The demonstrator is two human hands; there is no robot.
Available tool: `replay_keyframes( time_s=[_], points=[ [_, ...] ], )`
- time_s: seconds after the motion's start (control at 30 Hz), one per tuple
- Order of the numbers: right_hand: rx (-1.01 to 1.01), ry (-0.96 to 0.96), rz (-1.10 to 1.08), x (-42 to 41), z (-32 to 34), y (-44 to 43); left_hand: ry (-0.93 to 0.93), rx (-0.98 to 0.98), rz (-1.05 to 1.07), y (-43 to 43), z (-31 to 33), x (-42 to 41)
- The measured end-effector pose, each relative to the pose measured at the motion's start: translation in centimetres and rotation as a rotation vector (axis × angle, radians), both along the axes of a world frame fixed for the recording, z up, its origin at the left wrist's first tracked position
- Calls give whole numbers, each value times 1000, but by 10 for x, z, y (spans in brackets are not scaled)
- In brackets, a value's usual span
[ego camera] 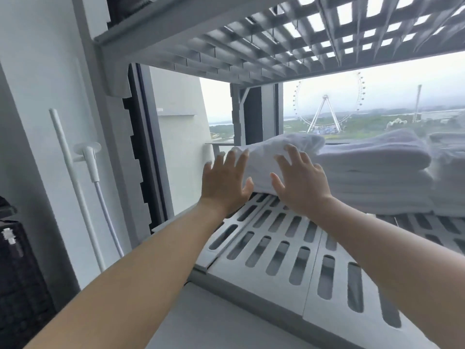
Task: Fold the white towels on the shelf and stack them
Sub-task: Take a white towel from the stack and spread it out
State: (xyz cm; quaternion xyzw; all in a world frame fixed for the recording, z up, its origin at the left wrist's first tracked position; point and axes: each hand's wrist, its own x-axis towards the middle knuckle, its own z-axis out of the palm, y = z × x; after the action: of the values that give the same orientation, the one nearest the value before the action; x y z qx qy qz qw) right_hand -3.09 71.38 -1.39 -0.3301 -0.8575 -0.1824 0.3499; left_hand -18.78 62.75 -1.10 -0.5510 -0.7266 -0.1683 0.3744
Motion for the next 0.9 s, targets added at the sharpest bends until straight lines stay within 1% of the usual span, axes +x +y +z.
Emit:
replay_keyframes(
  time_s=[0.2,0.4,0.5,0.6,0.67,0.77,0.9],
  points=[
    [17,5,-114,-39,-1,29,14,11,-99,44,7,-49],
    [24,37,-193,-64,-8,48,51,2,-230,81,2,-69],
    [45,-9,-256,-71,-13,57,56,-5,-269,97,1,-76],
    [61,-52,-275,-74,-7,70,66,-2,-272,115,6,-80],
    [14,-90,-258,-77,2,82,29,-61,-229,128,10,-84],
    [-111,-145,-234,-79,13,101,-62,-213,-174,146,14,-85],
    [-254,-154,-230,-80,13,117,-166,-259,-202,160,13,-83]
  ],
)
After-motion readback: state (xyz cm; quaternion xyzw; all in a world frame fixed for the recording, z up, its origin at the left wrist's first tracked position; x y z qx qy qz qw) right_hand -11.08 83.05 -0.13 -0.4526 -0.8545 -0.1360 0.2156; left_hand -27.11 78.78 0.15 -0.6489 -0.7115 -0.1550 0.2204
